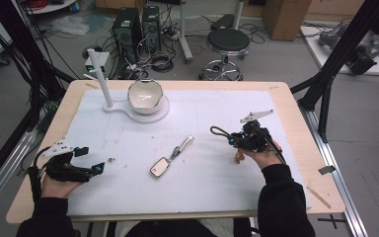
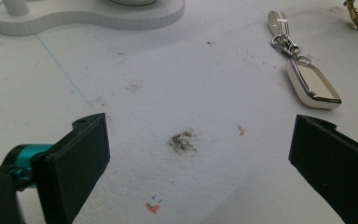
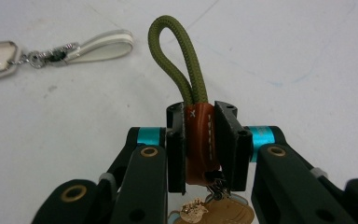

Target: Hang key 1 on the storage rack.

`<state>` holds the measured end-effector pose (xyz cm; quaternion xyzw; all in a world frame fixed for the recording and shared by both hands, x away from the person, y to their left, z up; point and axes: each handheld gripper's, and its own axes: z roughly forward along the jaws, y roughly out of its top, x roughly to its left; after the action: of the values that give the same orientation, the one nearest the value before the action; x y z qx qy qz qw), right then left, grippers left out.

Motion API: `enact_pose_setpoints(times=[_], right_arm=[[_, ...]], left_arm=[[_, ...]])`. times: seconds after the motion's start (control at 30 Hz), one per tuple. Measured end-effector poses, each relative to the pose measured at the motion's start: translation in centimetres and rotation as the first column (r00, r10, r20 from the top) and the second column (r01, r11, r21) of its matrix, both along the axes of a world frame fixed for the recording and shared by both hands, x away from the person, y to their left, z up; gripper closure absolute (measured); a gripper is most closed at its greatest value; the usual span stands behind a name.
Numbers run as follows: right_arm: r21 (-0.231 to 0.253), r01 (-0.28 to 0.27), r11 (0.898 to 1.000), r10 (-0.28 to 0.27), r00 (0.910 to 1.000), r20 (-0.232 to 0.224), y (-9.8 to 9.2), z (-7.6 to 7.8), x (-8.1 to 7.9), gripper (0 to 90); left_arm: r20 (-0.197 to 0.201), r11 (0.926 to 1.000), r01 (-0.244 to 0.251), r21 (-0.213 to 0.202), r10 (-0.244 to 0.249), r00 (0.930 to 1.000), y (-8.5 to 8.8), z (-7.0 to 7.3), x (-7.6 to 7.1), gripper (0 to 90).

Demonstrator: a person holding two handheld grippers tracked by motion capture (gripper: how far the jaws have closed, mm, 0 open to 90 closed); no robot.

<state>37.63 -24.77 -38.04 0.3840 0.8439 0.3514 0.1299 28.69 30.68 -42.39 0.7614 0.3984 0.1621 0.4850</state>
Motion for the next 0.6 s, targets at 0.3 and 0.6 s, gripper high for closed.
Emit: enact_pose_setpoints(times=[0.3, 0.6], right_arm=[[0.082, -0.031, 0.996, 0.03, 0.9994, 0.018, 1.5, 2.0, 0.8, 75.0], [0.11, -0.076, 0.991, 0.072, 0.9967, 0.037, 3.1, 3.4, 1.4, 75.1]], left_arm=[[0.007, 1.0, 0.001, -0.001, -0.001, 1.0, 0.1, 0.0, 0.1, 5.5], [0.012, 1.0, -0.004, -0.007, 0.004, 0.9999, 0.2, 0.1, 0.0, 5.5]])
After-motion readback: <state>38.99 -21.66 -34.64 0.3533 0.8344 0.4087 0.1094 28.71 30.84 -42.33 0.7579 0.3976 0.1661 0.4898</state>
